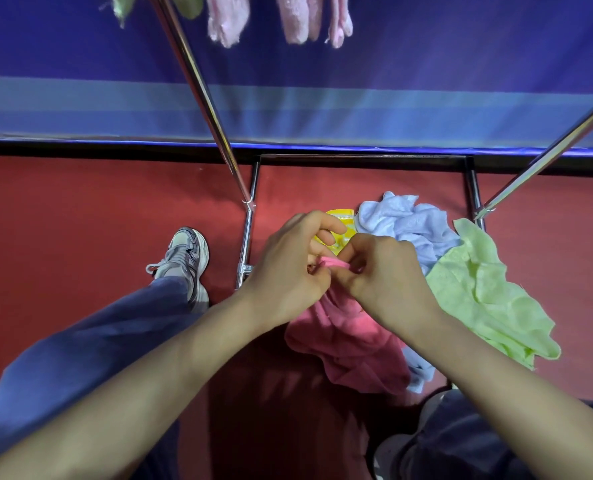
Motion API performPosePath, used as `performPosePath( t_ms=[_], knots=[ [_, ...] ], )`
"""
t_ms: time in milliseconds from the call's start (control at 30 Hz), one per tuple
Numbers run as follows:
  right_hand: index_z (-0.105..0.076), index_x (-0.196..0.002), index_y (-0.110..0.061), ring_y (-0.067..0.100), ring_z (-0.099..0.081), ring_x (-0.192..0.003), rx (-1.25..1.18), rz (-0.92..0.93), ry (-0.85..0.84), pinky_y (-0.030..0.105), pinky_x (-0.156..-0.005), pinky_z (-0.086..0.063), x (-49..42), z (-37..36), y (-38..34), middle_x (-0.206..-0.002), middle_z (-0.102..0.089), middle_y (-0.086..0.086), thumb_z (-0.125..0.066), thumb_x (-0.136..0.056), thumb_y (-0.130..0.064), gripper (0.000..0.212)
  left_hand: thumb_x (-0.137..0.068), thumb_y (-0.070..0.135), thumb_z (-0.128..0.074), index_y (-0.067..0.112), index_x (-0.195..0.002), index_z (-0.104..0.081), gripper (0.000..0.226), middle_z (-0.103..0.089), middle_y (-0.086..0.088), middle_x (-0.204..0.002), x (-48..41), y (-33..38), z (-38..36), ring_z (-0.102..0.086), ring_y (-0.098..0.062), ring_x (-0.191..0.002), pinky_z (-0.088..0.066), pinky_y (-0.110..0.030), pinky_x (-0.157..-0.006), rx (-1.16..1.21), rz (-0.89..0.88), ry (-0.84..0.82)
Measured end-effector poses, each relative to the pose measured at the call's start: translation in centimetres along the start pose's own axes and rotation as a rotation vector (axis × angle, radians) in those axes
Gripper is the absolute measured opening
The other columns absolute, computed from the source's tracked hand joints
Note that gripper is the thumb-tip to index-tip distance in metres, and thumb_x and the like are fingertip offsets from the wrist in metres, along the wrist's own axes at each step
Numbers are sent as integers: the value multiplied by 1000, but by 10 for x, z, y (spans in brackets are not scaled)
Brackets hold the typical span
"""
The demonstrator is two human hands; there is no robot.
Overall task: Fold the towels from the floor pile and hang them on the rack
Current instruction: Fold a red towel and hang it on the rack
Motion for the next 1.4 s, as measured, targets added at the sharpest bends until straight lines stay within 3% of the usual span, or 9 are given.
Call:
performPosePath(
  t_ms=[167, 333, 433, 533, 733, 867, 1067, 1200, 1400],
  knots=[
    [-62, -70, -23, 14, -58, -56, -38, 5, 31, 26, -66, -41, 0, 2, 0, -53, -59, -7, -75, -83, -31, 20, -70, 10, -66, 19, -110, -66, 41, -67, 4, -103, -2, -1, 5, -64, -9, -95, -52, -21, -81, -29, 35, -42],
    [-65, -74, -22, 13, -60, -57, -61, 30, 52, 32, -67, -44, 1, 3, 0, -57, -63, -6, -75, -84, -34, 19, -77, 6, -76, 18, -96, -71, 23, -73, -7, -92, -6, -10, 10, -64, -10, -80, -56, -35, -85, 49, 148, -129],
    [-58, -82, -24, 15, -59, -58, -90, 40, 71, 36, -65, -46, 1, 4, -2, -57, -61, -6, -77, -82, -30, 19, -81, -2, -76, 13, -95, -71, 21, -70, -7, -85, -7, -10, 12, -62, -8, -75, -54, -25, -77, 75, 162, -125],
    [-46, -85, -25, 17, -54, -57, -117, 55, 87, 35, -61, -42, 3, 7, -4, -58, -57, -4, -78, -79, -23, 33, -84, -3, -73, 7, -98, -71, 18, -70, -11, -86, -7, -11, 16, -63, -8, -75, -52, -16, -73, 110, 192, -98],
    [-56, -83, -23, 16, -57, -57, -93, 80, 57, 36, -66, -44, 1, 4, -4, -62, -61, -3, -76, -80, -17, 21, -83, -4, -73, 7, -97, -71, 18, -71, -21, -93, -7, -11, 16, -63, -10, -74, -53, -18, -71, 116, 184, -70],
    [-63, -84, -23, 16, -59, -60, -77, 81, 60, 35, -68, -45, 1, 4, -2, -65, -64, -3, -77, -81, -19, 15, -82, -3, -74, 11, -101, -69, 24, -71, -19, -93, -8, -13, 16, -65, -14, -74, -53, -24, -72, 127, 206, -85],
    [-63, -86, -25, 16, -57, -62, -53, 112, 50, 34, -67, -43, 1, 3, -2, -67, -63, -4, -76, -83, -21, 14, -80, -7, -70, 16, -103, -67, 32, -70, -7, -86, -7, -9, 17, -63, -13, -66, -52, -20, -65, 103, 176, -111],
    [-62, -87, -25, 17, -59, -65, -38, 108, 46, 35, -68, -44, 1, 1, 0, -69, -62, -5, -75, -84, -24, 13, -78, 2, -70, 21, -104, -66, 32, -71, -4, -87, -5, -7, 14, -68, -19, -68, -58, -35, -73, 39, 113, -105],
    [-62, -84, -24, 17, -60, -65, -47, 122, 54, 38, -67, -50, 1, 0, -1, -71, -63, -7, -75, -86, -28, 14, -78, -5, -68, 22, -105, -66, 39, -69, 2, -85, -5, -7, 13, -72, -19, -72, -53, -18, -67, -21, 90, -101]
  ],
)
Point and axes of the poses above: each hand's wrist, its own x-axis away from the middle knuckle, its own z-axis out of the back of the hand, y = z × x, the point moved 5 cm from there along -x, towards the middle knuckle
